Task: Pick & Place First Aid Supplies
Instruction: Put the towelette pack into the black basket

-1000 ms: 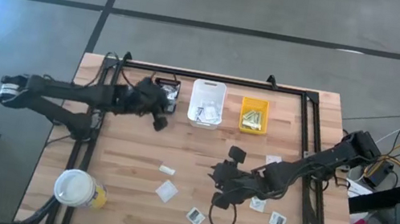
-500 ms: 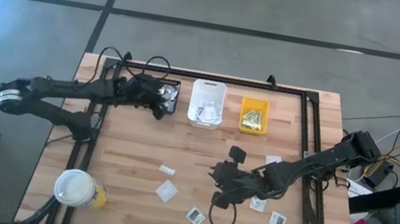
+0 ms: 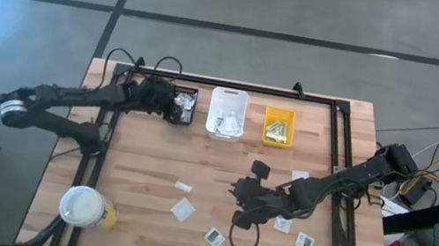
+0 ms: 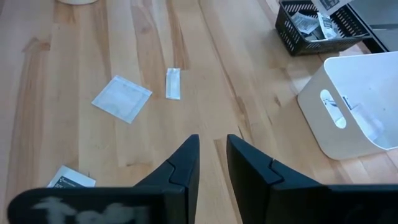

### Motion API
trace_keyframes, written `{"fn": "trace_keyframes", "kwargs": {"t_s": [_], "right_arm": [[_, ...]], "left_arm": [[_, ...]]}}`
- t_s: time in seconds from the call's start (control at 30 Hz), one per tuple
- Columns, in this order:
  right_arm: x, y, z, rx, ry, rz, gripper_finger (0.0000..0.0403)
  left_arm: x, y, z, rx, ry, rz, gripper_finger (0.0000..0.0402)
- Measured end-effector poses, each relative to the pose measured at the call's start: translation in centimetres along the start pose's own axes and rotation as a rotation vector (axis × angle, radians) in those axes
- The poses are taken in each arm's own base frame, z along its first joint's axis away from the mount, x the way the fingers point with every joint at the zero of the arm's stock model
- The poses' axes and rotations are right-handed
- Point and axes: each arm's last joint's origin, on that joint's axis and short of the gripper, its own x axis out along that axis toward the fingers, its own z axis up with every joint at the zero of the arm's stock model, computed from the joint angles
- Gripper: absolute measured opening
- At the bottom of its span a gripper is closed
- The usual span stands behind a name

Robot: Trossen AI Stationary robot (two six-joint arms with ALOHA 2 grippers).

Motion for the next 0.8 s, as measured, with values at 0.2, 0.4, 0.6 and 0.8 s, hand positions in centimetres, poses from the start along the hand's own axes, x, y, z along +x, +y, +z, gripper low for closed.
{"fn": "trace_keyframes", "kwargs": {"t_s": [0.2, 0.4, 0.6, 0.8], "right_arm": [[0.0, 0.0, 0.0, 0.000, 0.000, 0.000, 0.0074], [0.0, 0.0, 0.0, 0.000, 0.000, 0.000, 0.0063], [0.0, 0.1, 0.0, -0.001, 0.000, 0.002, 0.0059], [0.0, 0.0, -0.1, -0.002, 0.001, 0.001, 0.0065]], "left_arm": [[1.1, 0.1, -0.3, -0.029, 0.066, -0.043, 0.0000], [2.7, -0.1, -0.3, -0.027, 0.071, -0.067, 0.0000], [3.7, 0.2, -0.6, -0.030, 0.100, -0.045, 0.0000], [4.0, 0.3, -0.6, -0.014, 0.102, -0.038, 0.0000]]}}
